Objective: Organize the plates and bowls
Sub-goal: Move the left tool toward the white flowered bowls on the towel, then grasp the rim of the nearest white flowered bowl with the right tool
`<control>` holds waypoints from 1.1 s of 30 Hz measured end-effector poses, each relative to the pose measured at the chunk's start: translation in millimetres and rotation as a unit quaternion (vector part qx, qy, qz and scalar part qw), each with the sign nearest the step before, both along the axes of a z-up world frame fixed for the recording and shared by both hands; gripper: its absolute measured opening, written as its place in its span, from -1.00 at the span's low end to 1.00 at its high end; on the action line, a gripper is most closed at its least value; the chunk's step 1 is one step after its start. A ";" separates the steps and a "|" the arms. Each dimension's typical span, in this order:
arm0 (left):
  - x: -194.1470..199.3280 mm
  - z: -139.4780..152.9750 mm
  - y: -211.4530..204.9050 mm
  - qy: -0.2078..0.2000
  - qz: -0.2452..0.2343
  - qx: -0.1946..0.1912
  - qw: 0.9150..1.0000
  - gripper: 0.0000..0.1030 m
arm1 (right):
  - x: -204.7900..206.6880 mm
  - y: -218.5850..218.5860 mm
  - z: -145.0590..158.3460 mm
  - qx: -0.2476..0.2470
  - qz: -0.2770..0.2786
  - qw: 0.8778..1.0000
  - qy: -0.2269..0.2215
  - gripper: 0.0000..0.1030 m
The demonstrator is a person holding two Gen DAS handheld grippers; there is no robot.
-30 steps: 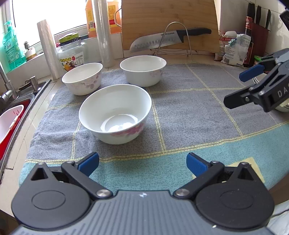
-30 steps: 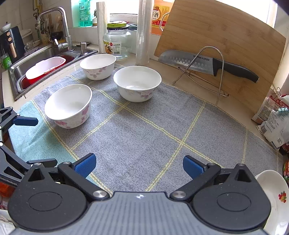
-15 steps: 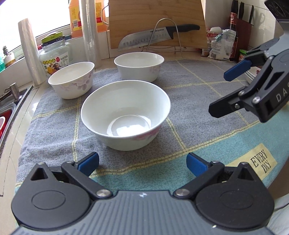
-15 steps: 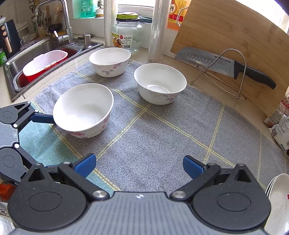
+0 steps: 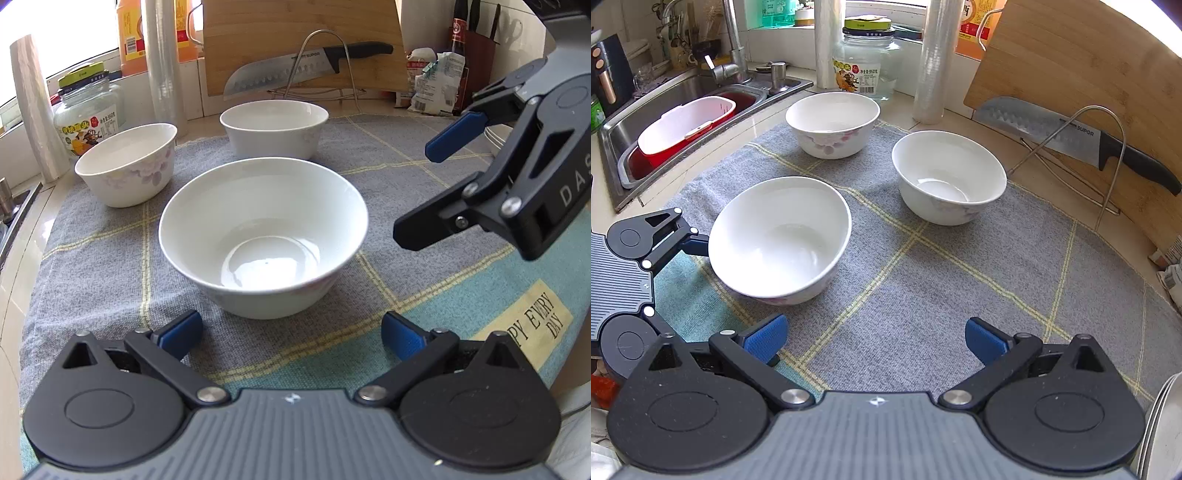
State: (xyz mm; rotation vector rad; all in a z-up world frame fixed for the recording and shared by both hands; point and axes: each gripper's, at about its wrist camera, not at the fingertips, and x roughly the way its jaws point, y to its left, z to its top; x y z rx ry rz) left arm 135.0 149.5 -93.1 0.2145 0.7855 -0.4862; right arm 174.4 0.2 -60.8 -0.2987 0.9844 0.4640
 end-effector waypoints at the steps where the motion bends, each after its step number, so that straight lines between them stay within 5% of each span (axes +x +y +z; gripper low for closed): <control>1: 0.7 -0.1 -0.3 -0.001 0.002 0.000 1.000 0.99 | 1.9 1.8 -0.5 0.004 0.007 1.000 0.002 1.00; 18: 8.7 5.3 6.7 -0.018 0.027 -0.001 0.999 0.93 | 26.6 20.4 -0.3 0.043 0.093 0.994 0.033 1.00; 33: 9.5 14.3 14.2 -0.029 0.012 -0.010 0.999 0.61 | 51.1 51.2 -3.0 0.087 0.134 0.986 0.047 0.98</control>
